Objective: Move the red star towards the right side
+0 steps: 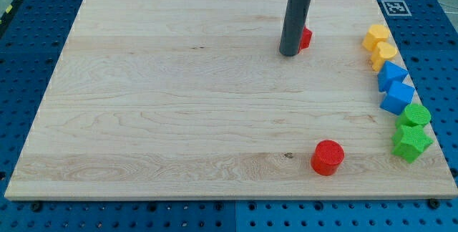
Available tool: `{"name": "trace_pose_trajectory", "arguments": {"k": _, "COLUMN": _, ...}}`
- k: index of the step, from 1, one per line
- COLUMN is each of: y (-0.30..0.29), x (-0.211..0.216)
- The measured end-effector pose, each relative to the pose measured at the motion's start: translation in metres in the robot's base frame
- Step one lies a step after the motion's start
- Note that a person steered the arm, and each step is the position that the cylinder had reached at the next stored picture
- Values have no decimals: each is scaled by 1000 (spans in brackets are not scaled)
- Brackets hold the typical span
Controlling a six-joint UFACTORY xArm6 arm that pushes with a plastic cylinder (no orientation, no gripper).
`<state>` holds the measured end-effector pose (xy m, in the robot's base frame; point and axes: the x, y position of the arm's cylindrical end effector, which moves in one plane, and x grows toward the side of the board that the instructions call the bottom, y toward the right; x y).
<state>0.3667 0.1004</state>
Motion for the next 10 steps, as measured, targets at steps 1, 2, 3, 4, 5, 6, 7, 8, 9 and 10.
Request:
{"name": "trace_pose_trajectory", "arguments": {"k": 1, "y": 0, "x": -7}}
{"name": "trace_pose_trajectory", "arguments": {"k": 2, "y": 3, "x": -26}}
{"name": "trace_pose_trajectory", "arguments": {"k": 3, "y": 4, "x": -36}}
{"name": "trace_pose_trajectory", "arguments": {"k": 4, "y": 5, "x": -41}}
{"name": "trace_pose_trajectory", "arguments": {"k": 5, "y": 25, "x": -43}}
{"name": "trace_pose_trajectory", "arguments": {"k": 6, "y": 44, "x": -13}}
{"name": "trace_pose_trajectory", "arguments": {"k": 7, "y": 46, "x": -47}}
{"name": "trace_pose_trajectory", "arguments": {"k": 8, "y": 46, "x": -66}}
{"name": "trace_pose_trajectory", "arguments": {"k": 9, "y": 34, "x": -66}}
{"name": "trace_pose_trajectory", "arguments": {"k": 10, "y": 8, "x": -92}}
